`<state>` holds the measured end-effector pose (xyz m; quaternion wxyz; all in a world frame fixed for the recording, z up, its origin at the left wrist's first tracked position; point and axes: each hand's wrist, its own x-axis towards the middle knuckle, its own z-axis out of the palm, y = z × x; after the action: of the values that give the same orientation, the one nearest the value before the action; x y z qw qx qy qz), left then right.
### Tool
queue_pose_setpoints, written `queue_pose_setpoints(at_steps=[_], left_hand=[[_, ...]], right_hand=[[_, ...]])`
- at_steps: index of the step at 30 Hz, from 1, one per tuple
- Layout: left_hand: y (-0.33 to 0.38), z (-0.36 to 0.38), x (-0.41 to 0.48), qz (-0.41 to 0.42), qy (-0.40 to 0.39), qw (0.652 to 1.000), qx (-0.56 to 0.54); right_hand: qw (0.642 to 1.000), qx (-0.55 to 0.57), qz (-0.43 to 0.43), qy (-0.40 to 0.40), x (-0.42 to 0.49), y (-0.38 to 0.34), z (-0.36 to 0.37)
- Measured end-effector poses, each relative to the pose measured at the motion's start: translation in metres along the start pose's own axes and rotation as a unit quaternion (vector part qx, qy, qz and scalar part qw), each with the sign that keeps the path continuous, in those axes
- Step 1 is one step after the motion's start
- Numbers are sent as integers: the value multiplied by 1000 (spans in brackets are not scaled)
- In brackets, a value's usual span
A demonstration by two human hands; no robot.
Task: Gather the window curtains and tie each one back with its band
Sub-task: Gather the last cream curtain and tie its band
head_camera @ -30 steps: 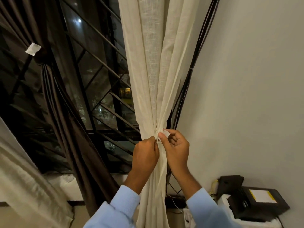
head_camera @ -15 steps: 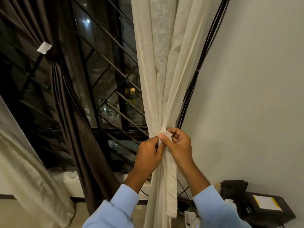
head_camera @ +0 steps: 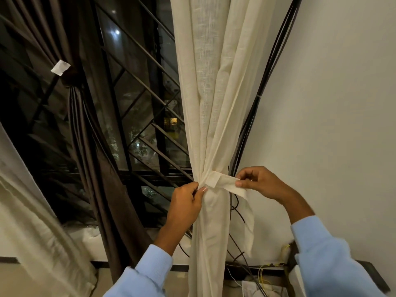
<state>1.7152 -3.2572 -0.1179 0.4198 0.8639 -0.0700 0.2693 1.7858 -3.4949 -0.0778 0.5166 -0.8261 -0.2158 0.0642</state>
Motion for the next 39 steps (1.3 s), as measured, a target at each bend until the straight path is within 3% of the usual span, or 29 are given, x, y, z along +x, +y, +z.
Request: queue_pose_setpoints(at_steps=[4, 7, 9, 13, 17, 19, 22, 24, 26, 29, 36, 39], left_hand=[[1, 3, 1, -8, 10, 999, 29], [3, 7, 0, -2, 19, 998, 59], [5, 9, -1, 6, 35, 997, 71], [7, 14, -3, 39, 34, 999, -3], [5, 10, 1, 67, -1, 997, -42], [6, 7, 3, 87, -17, 993, -81], [4, 3, 5, 112, -45, 985, -121], [0, 1, 7, 100, -66, 982, -147], [-5, -2, 7, 76, -70, 981, -165], [-12, -4, 3, 43, -39, 981, -185], [-28, -8, 9, 20, 62, 985, -160], [-30, -8, 11, 25, 75, 984, -161]], right_hand=[[981, -110, -59, 151, 10, 6, -6], [926, -268, -129, 234, 18, 8, 2], [905, -287, -128, 285, 25, 7, 13], [924, -196, -34, 328, 37, 4, 41], [947, -4, -3, 320, 50, 0, 71], [954, 118, 11, 276, 58, -2, 82], [936, 267, 37, 227, 66, -6, 92], [927, 298, 46, 221, 71, -7, 93], [951, 228, 8, 207, 75, -4, 88], [981, 33, -64, 182, 75, 3, 70], [970, -168, -56, 167, 60, 12, 39], [932, -260, -39, 250, 53, 19, 40]])
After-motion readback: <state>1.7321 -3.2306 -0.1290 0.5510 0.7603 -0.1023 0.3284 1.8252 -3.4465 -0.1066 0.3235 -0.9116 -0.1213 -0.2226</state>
